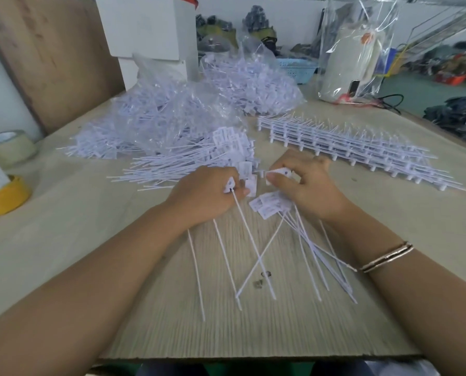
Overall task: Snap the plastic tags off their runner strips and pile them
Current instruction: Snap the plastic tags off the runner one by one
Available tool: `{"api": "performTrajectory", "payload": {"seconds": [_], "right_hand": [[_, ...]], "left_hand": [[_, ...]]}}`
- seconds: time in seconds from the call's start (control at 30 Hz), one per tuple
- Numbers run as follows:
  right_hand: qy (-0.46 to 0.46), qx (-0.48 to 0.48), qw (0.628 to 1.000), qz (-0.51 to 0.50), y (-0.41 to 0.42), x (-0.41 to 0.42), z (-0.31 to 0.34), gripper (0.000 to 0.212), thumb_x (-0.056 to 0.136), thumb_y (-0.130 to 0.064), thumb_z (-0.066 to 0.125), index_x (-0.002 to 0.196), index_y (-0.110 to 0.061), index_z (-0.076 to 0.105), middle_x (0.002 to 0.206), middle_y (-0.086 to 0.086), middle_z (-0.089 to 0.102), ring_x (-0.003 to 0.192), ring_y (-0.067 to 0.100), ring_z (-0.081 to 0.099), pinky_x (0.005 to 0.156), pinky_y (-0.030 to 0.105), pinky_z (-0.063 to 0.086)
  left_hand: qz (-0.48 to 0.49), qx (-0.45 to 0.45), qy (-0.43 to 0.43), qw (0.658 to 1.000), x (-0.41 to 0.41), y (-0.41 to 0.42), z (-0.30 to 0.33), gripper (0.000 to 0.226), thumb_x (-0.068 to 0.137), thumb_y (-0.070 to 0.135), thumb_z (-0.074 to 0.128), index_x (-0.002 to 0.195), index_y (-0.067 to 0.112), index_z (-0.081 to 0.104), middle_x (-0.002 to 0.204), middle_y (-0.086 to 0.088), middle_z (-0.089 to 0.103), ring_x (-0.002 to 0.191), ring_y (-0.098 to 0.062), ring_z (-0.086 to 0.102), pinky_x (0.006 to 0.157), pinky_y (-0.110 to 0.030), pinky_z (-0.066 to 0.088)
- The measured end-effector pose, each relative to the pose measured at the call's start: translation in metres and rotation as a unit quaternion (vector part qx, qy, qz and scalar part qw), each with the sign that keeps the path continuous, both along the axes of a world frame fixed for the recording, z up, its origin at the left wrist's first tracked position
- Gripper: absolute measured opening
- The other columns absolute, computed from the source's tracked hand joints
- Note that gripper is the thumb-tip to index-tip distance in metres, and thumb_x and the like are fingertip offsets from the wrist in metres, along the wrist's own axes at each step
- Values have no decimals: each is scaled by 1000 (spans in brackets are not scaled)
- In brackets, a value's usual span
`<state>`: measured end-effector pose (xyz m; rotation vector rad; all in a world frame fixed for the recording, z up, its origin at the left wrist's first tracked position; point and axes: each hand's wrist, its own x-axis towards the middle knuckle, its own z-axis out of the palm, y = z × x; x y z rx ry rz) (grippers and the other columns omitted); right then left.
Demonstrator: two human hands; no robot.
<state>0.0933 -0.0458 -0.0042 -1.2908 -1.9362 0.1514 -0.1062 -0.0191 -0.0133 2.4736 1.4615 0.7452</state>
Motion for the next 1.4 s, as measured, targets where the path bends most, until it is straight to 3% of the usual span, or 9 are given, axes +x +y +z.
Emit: {"api": "performTrajectory", "payload": {"seconds": [0.17, 0.3, 0.4, 0.53, 0.87, 1.07, 1.17, 1.3, 1.4], "right_hand": [[-87, 15, 990, -113, 6, 2, -6, 20, 88, -38, 60, 106, -29, 62, 98, -13, 48, 104, 10, 48, 81, 33, 17], [-73, 29, 996, -31, -3, -23, -2, 31, 86, -51, 46, 80, -29, 66, 91, -12, 54, 96, 10, 48, 79, 31, 16], [-65, -54, 995, 57, -4, -30, -5, 36, 95, -39, 47, 79, -13, 66, 82, 0, 59, 87, 15, 50, 93, 49, 31], [-17, -70, 997, 42, 2, -21, -5, 28, 94, -19, 50, 79, 0, 63, 79, 11, 60, 81, 21, 53, 92, 55, 34], [100, -111, 989, 20, 4, -14, -2, 35, 79, -31, 41, 73, -2, 59, 70, 4, 56, 72, 16, 50, 85, 44, 37], [-54, -117, 988, 84, -2, -18, -6, 31, 92, -24, 58, 75, 0, 67, 73, 12, 62, 80, 20, 58, 88, 37, 29], [-112, -93, 987, 74, 0, -18, -6, 26, 92, -30, 57, 82, -11, 72, 80, 2, 64, 90, 17, 57, 95, 49, 28], [-78, -1, 991, 104, -5, -22, -4, 24, 92, -24, 55, 73, -35, 64, 67, -17, 50, 75, 4, 50, 83, 40, 26], [-97, 53, 989, 95, -6, -23, -4, 21, 91, -24, 53, 77, -20, 69, 68, -16, 49, 72, 5, 48, 75, 33, 18]], "left_hand": [[2, 36, 70, 997, 2, -3, 0, 42, 85, 38, 56, 120, 33, 34, 79, 4, 56, 68, -19, 55, 57, -31, 40], [-1, 85, 84, 993, 13, -8, 1, 70, 84, 37, 55, 139, 26, 14, 68, 7, 53, 59, -22, 54, 48, -28, 34], [-4, 116, 67, 991, 18, -10, 4, 72, 82, 35, 57, 140, 23, 15, 66, 11, 46, 60, -21, 53, 49, -28, 30], [-35, 110, 21, 993, 14, -12, 5, 56, 82, 47, 55, 129, 25, 34, 93, 7, 60, 69, -19, 57, 56, -28, 33], [-48, 40, 40, 997, 4, -13, 11, 22, 85, 53, 51, 88, 36, 38, 65, 9, 51, 60, -4, 47, 51, -26, 28], [-22, 95, 122, 988, 13, -16, 5, 23, 78, 49, 48, 83, 32, 33, 64, 13, 38, 66, -17, 43, 50, -27, 21], [-6, 63, 135, 989, 15, -13, 1, 19, 82, 49, 45, 86, 30, 47, 71, 11, 44, 69, -15, 46, 57, -28, 28], [-44, -26, 57, 997, 12, -8, 5, 27, 75, 48, 40, 63, 24, 45, 60, 8, 49, 63, -12, 51, 52, -27, 32], [-68, -74, 5, 995, 12, -9, 10, 26, 67, 42, 40, 59, 19, 45, 55, 6, 47, 58, -12, 48, 54, -29, 33]]}}
